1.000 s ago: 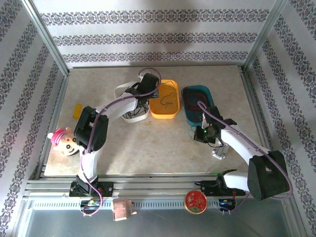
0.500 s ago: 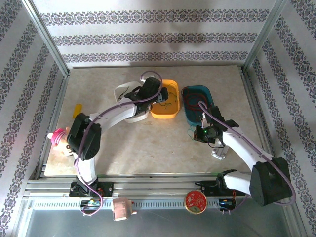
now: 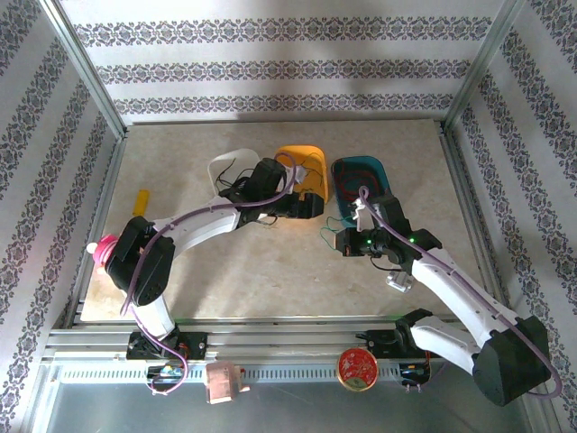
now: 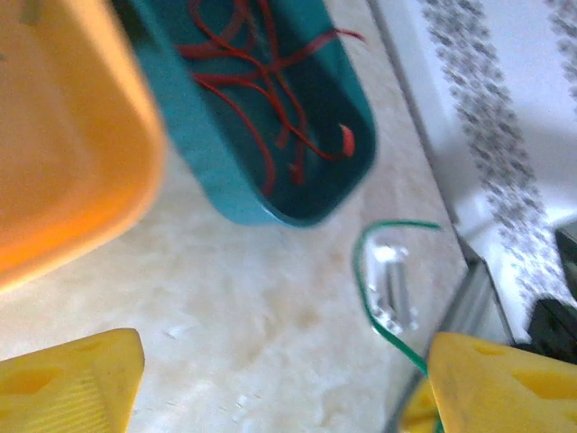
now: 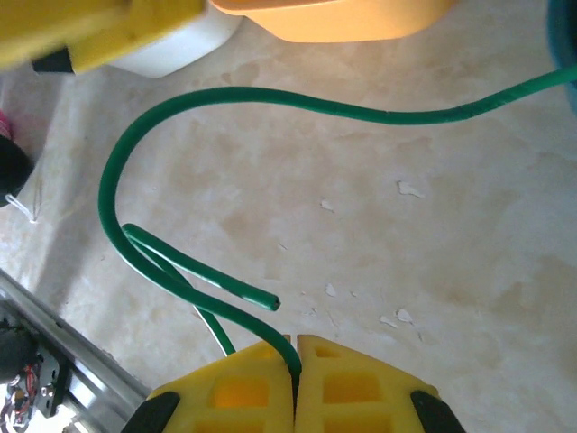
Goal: Untangle the cables
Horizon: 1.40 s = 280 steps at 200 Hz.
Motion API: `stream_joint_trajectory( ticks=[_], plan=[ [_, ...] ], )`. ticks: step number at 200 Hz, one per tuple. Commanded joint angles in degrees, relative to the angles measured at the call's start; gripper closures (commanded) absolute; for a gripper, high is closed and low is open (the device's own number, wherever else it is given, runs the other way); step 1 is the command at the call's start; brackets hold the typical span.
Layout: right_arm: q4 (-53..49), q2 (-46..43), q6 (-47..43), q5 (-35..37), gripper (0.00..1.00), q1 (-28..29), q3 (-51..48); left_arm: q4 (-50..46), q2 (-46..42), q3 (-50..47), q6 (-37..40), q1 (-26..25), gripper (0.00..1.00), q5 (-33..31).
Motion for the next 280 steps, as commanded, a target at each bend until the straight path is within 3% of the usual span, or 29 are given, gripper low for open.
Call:
stream_joint_trajectory(
  ticks=[1, 59, 88, 112, 140, 171, 191, 234, 264, 280],
  plan=[
    [2.4, 0.8, 0.0, -1.5, 1.00, 0.6, 1.4, 4.8, 0.2, 0.1, 2.6, -1.4, 0.24, 8.9],
    [2.8, 1.5, 0.1, -0.6, 1.00, 1.8, 2.4, 2.0, 3.3, 1.8, 3.8, -2.2, 0.53, 10.9],
    [2.7, 2.1, -0.1, -0.5, 1.00, 2.2, 3.1, 7.0, 4.1, 1.4, 0.7, -2.2, 0.83, 11.7],
    [1.0, 2.3, -1.0, -0.1, 1.00, 2.4, 3.5, 7.1, 3.0, 1.5, 0.7, -1.9, 1.00, 5.1],
    [-2.6, 1.5, -1.9, 5.1, 1.00, 2.5, 3.0, 9.1, -0.9, -0.5, -0.5, -0.2, 1.00, -1.5],
    [-7.6, 1.0, -0.7, 19.5, 1.00, 2.0, 2.7, 17.0, -5.6, -4.8, -4.6, 2.7, 1.00, -1.0],
    [-8.3, 1.6, 0.8, 21.0, 1.00, 0.1, 2.4, 16.6, -7.3, -5.5, -4.3, 3.5, 1.00, -0.8],
    [-6.9, 0.7, 3.7, 20.8, 0.85, -2.6, 1.7, 17.9, -9.8, -8.6, -4.8, 4.7, 1.00, -1.6],
    [-7.5, -0.6, 4.3, 22.6, 0.65, -3.8, 1.4, 21.5, -11.1, -11.6, -6.9, 6.1, 1.00, -1.8],
    [-6.8, -1.6, 4.2, 21.5, 0.60, -4.3, 0.9, 20.7, -11.1, -11.5, -6.6, 6.2, 1.00, -2.3]
  ],
)
